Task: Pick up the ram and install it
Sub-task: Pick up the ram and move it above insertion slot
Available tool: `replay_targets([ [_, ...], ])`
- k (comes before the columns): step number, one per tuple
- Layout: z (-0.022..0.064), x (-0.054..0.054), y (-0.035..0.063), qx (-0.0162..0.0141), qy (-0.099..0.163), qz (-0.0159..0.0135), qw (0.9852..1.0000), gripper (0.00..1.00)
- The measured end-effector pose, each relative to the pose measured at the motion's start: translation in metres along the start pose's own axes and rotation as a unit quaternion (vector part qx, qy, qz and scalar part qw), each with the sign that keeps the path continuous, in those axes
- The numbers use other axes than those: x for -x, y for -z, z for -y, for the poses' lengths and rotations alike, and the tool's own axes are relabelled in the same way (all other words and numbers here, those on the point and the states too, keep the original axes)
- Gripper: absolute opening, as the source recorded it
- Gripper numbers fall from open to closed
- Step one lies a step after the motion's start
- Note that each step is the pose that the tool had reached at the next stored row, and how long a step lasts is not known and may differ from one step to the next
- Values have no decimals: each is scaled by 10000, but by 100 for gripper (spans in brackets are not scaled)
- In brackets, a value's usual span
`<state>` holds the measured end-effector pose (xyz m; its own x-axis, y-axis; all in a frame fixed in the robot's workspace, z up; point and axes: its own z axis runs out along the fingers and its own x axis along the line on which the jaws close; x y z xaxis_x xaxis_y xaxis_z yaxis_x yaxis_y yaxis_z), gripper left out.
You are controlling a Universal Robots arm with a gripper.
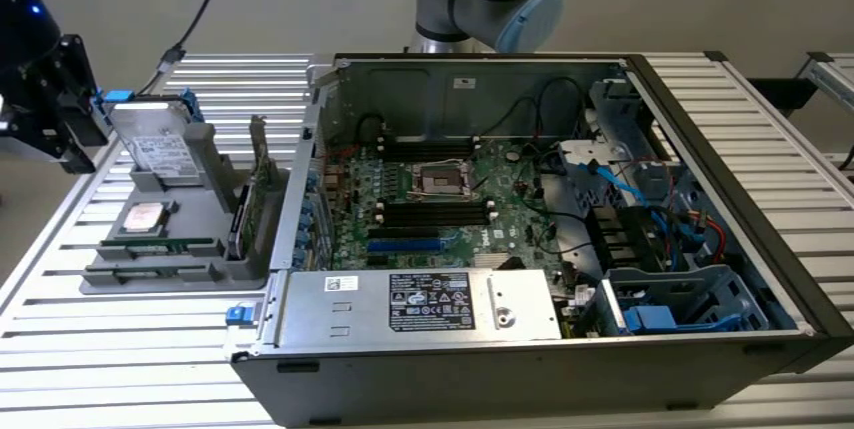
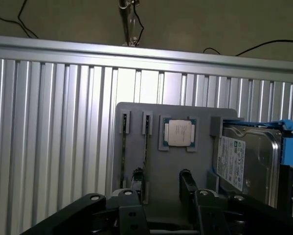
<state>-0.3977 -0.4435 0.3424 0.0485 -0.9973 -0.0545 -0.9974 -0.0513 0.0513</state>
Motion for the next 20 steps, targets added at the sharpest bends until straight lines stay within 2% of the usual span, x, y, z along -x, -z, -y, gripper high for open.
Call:
replay_targets([
  [1, 1, -1, -9, 1, -1, -20, 10000, 43],
  [4, 3, -3, -43, 3, -3, -55, 10000, 43],
  [8, 6, -7, -96, 3, -4, -83, 10000, 43],
  [15, 10, -46, -214, -5, -4, -88, 10000, 43],
  [20, 11, -131, -299, -13, -4, -88, 10000, 43],
])
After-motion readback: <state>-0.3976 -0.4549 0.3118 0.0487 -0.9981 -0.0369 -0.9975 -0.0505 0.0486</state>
